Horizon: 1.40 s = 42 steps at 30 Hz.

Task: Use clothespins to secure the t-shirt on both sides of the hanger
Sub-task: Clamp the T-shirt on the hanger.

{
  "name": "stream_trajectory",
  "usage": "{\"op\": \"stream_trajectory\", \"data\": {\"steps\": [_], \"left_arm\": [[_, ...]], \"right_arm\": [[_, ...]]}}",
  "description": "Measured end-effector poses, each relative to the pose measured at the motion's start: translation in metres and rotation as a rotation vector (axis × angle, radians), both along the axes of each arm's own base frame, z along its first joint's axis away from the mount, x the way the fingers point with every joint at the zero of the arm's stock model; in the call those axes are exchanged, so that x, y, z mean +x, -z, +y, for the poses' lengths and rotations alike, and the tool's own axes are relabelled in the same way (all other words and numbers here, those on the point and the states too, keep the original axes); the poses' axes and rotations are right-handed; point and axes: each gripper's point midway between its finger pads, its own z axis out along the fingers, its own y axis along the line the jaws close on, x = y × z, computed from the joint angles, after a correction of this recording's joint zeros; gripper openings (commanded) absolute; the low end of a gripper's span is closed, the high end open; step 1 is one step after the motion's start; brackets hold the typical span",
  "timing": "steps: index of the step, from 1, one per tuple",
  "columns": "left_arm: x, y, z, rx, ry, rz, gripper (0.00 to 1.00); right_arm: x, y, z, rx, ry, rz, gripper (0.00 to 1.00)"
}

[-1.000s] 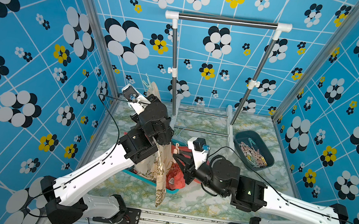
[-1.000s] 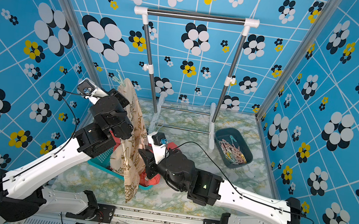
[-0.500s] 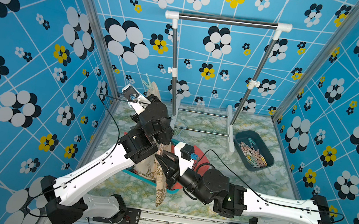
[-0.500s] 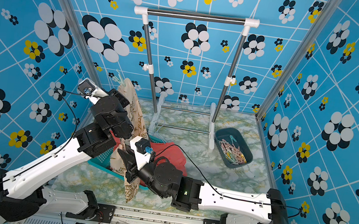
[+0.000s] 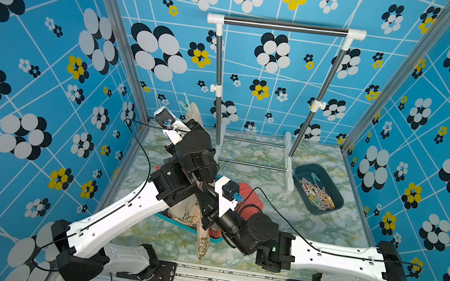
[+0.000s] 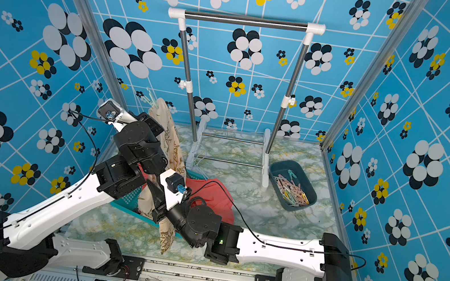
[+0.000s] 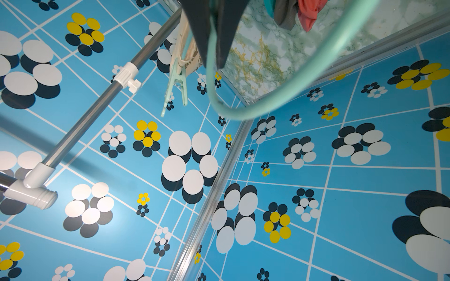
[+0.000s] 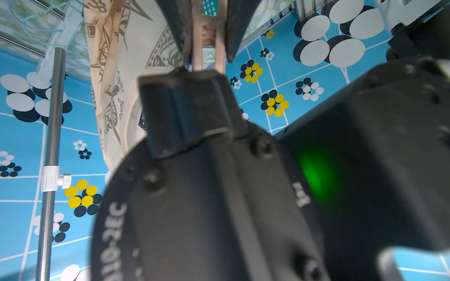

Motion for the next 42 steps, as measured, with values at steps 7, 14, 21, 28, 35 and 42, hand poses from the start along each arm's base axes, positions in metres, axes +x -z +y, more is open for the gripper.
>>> {"op": "stream_trajectory", "data": {"steps": [7, 14, 21, 28, 35, 42], "left_arm": [[0.0, 0.0, 0.001, 0.0, -0.002, 0.0, 0.0], [0.004, -0.004, 0.0, 0.003, -0.007, 0.002, 0.0], [0.005, -0.005, 0.002, 0.006, -0.012, 0.002, 0.0], [0.005, -0.006, 0.003, 0.008, -0.012, 0.004, 0.0], [0.005, -0.006, 0.003, 0.01, -0.012, 0.006, 0.0], [0.005, -0.006, 0.003, 0.01, -0.012, 0.006, 0.0]], "right_arm": [[-0.002, -0.006, -0.016, 0.009, 0.0, -0.01, 0.0], [-0.004, -0.008, -0.03, 0.011, 0.0, -0.006, 0.0], [-0.004, -0.002, -0.031, -0.002, 0.0, -0.005, 0.0], [-0.004, 0.003, -0.011, -0.016, -0.01, -0.005, 0.0], [-0.001, 0.015, 0.001, -0.02, 0.002, -0.003, 0.0], [0.009, 0.022, 0.015, -0.01, 0.07, -0.017, 0.0]]}}
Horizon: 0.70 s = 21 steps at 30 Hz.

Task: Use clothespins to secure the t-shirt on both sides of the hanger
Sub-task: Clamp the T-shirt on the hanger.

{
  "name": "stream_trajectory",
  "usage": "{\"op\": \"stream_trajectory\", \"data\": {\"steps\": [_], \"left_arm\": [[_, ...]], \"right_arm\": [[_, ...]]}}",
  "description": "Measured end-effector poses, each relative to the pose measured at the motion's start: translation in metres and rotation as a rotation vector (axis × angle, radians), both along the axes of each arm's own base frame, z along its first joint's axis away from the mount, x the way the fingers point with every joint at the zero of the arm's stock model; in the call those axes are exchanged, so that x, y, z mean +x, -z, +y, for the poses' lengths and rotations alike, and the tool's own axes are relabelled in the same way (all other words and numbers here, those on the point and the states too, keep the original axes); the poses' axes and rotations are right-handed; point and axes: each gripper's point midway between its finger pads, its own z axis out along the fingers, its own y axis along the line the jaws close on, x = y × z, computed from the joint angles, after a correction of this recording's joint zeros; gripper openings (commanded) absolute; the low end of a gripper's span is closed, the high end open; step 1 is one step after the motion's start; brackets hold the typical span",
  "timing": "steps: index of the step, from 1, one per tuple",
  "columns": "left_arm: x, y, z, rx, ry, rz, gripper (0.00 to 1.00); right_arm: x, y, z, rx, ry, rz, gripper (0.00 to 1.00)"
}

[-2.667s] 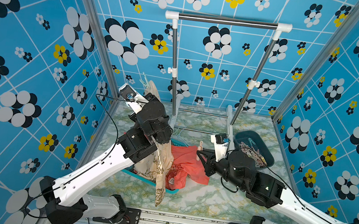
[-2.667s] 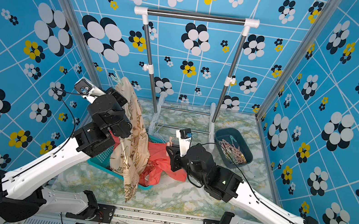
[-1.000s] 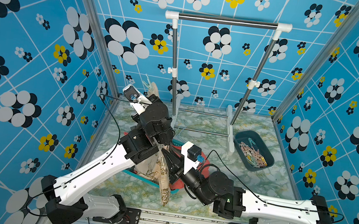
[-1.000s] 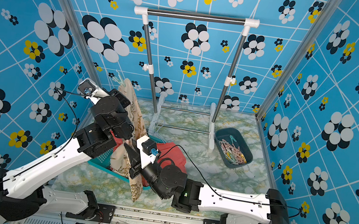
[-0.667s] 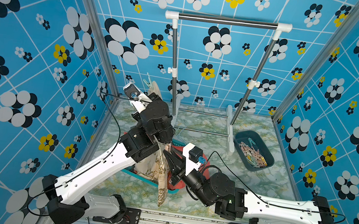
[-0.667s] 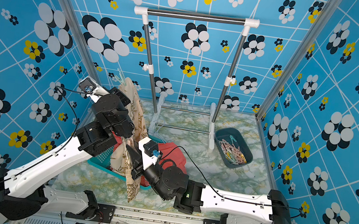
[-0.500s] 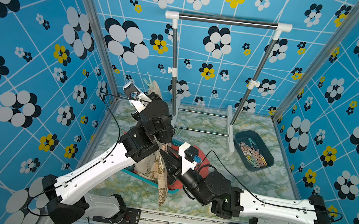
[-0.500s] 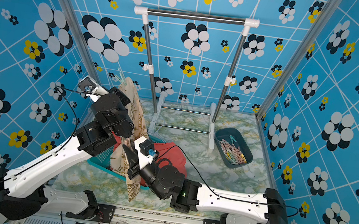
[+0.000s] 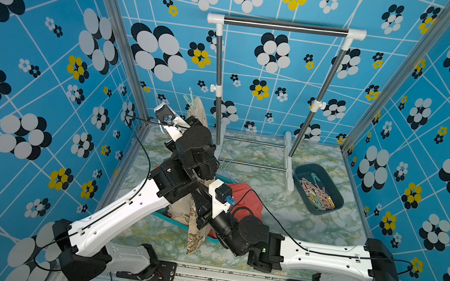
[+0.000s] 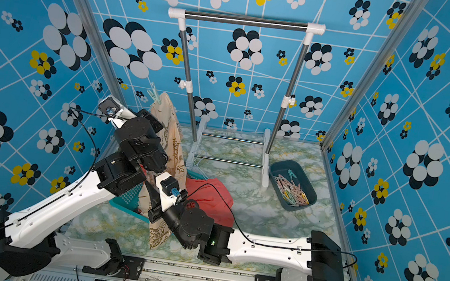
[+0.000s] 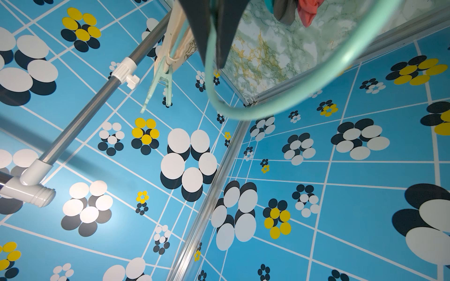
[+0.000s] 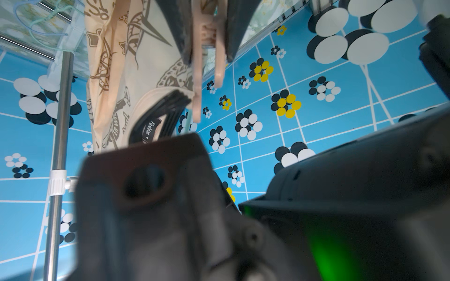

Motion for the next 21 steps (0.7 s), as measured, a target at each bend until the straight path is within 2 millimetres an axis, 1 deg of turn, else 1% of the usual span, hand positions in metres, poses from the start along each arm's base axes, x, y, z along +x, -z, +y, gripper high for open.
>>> {"op": "stream_trajectory", "data": {"steps": [3, 7, 14, 21], "left_arm": [[0.0, 0.0, 0.0, 0.0, 0.0, 0.0, 0.0], [-0.001, 0.0, 0.001, 0.002, -0.008, 0.003, 0.0], [0.001, 0.002, -0.001, 0.021, -0.024, 0.023, 0.0], [0.007, 0.005, -0.008, 0.048, -0.029, 0.046, 0.0]], "right_arm": [[0.006, 0.003, 0.007, -0.003, 0.043, -0.015, 0.0], [0.01, -0.008, 0.009, 0.028, 0.092, -0.035, 0.0], [0.025, -0.026, -0.001, 0.043, 0.189, -0.074, 0.0], [0.03, -0.028, -0.005, 0.032, 0.219, -0.084, 0.0]]}}
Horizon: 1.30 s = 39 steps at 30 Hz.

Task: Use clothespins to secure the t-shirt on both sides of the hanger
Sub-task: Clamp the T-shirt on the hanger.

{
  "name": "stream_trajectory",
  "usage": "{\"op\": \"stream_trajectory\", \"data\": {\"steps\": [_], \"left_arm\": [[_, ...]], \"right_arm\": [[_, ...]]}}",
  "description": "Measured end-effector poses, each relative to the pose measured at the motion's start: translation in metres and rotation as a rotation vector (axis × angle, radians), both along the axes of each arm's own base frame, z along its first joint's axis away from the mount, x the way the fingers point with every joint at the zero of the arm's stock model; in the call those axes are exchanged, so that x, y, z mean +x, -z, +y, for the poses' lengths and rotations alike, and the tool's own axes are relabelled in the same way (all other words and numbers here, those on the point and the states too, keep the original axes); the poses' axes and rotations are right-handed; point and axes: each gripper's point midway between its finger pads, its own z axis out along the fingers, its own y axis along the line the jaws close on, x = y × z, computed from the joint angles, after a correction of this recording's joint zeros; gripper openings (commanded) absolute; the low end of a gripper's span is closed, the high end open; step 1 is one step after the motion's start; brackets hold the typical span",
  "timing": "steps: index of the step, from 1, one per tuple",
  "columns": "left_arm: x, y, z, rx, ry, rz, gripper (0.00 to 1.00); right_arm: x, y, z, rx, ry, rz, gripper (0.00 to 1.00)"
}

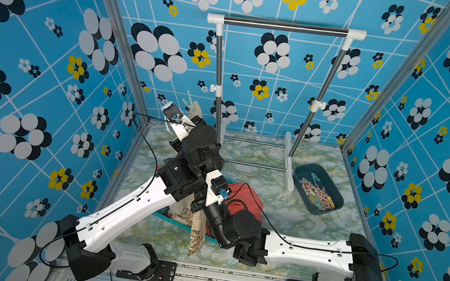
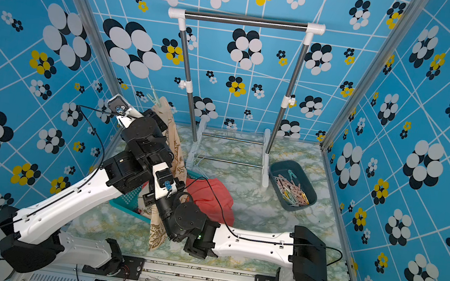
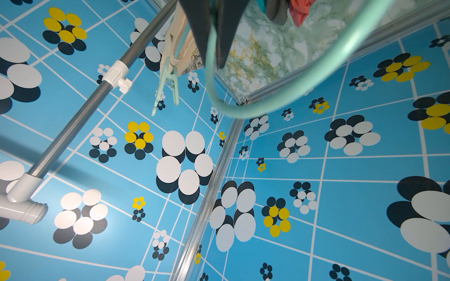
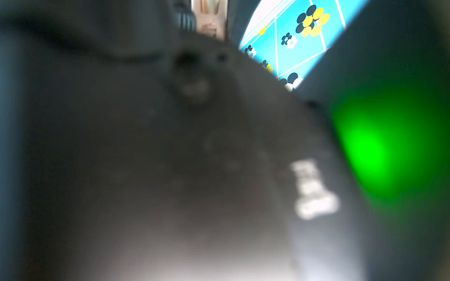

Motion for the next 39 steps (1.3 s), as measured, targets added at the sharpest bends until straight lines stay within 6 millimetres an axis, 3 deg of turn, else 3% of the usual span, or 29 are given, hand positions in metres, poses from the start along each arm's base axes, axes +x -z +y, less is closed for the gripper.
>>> {"op": "stream_trajectory", "data": {"steps": [8, 14, 17, 22, 29, 35, 39], "left_arm": [[0.001, -0.011, -0.001, -0.008, -0.003, -0.006, 0.0], [0.0, -0.015, 0.0, -0.018, -0.004, -0.016, 0.0], [-0.001, -0.017, 0.001, -0.019, -0.004, -0.017, 0.0], [0.0, -0.017, 0.002, -0.014, -0.008, -0.012, 0.0], [0.004, -0.019, 0.01, -0.006, -0.008, -0.016, 0.0], [0.012, -0.023, 0.01, 0.01, 0.145, -0.03, 0.0], [0.026, -0.015, 0.004, 0.027, 0.392, -0.047, 0.0]], "right_arm": [[-0.004, 0.021, 0.004, -0.002, -0.058, 0.024, 0.02], [-0.012, 0.037, 0.008, -0.024, -0.137, 0.055, 0.42], [-0.016, 0.043, 0.01, -0.048, -0.176, 0.072, 0.5], [-0.025, 0.046, 0.004, -0.068, -0.24, 0.103, 0.53], [-0.041, 0.031, -0.014, -0.088, -0.337, 0.138, 0.62], [-0.05, 0.058, -0.018, -0.228, -0.394, 0.205, 0.64], [-0.04, 0.081, -0.029, -0.311, -0.438, 0.293, 0.59]]}}
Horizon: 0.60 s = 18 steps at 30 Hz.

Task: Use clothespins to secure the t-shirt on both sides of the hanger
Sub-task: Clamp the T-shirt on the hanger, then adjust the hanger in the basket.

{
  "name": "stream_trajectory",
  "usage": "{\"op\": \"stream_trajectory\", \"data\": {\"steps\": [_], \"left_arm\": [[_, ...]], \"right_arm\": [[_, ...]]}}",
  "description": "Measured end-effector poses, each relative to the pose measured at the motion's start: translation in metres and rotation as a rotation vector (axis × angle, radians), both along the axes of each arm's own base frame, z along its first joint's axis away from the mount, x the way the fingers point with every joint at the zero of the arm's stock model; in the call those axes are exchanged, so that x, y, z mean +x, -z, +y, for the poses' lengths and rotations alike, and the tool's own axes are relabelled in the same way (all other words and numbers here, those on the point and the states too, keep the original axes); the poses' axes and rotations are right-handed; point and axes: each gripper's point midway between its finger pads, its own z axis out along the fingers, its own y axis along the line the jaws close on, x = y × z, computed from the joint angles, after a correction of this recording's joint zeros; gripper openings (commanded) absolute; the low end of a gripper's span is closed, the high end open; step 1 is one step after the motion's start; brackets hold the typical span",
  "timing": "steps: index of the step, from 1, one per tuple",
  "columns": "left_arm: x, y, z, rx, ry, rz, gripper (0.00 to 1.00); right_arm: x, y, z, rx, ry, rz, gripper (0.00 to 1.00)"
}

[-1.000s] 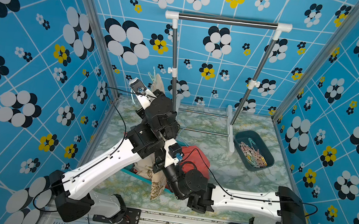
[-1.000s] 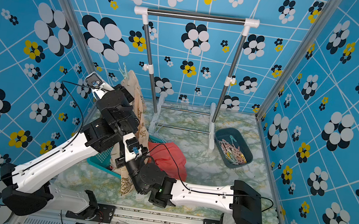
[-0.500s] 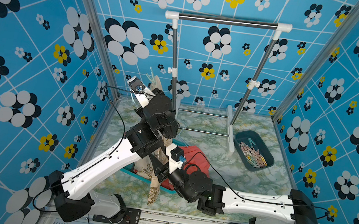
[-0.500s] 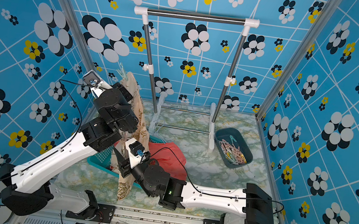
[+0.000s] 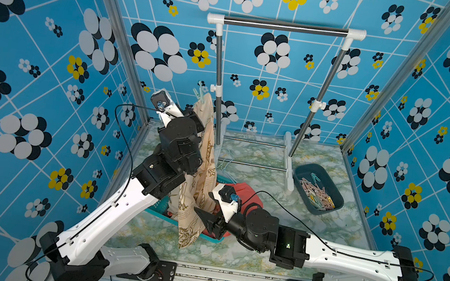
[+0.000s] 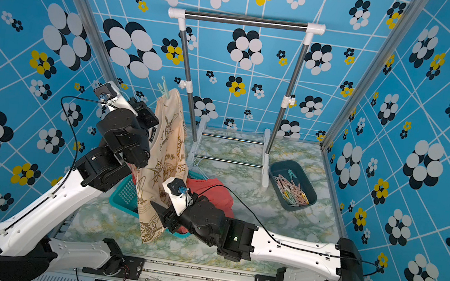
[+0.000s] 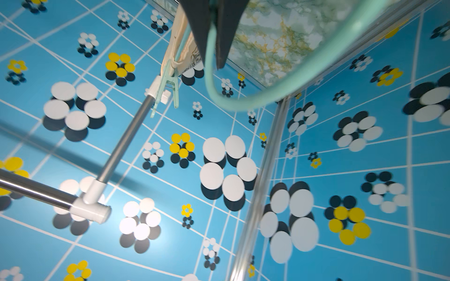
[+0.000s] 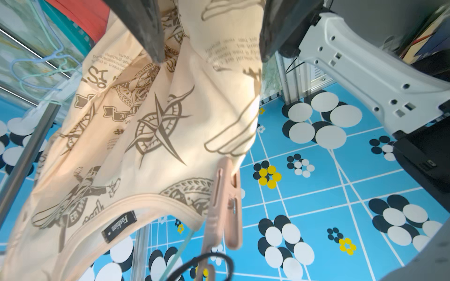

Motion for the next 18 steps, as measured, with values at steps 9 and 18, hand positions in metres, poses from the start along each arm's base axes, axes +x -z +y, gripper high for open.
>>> {"op": "stream_trajectory", "data": {"steps": [9, 18], "left_arm": [[-0.004, 0.02, -0.043, 0.103, 0.416, 0.031, 0.0], [-0.032, 0.024, -0.054, 0.187, 0.628, 0.056, 0.0]], "right_arm": [[0.029, 0.043, -0.047, -0.225, -0.024, 0.142, 0.42], [0.042, 0.006, -0.109, -0.259, 0.032, 0.071, 0.41]]}}
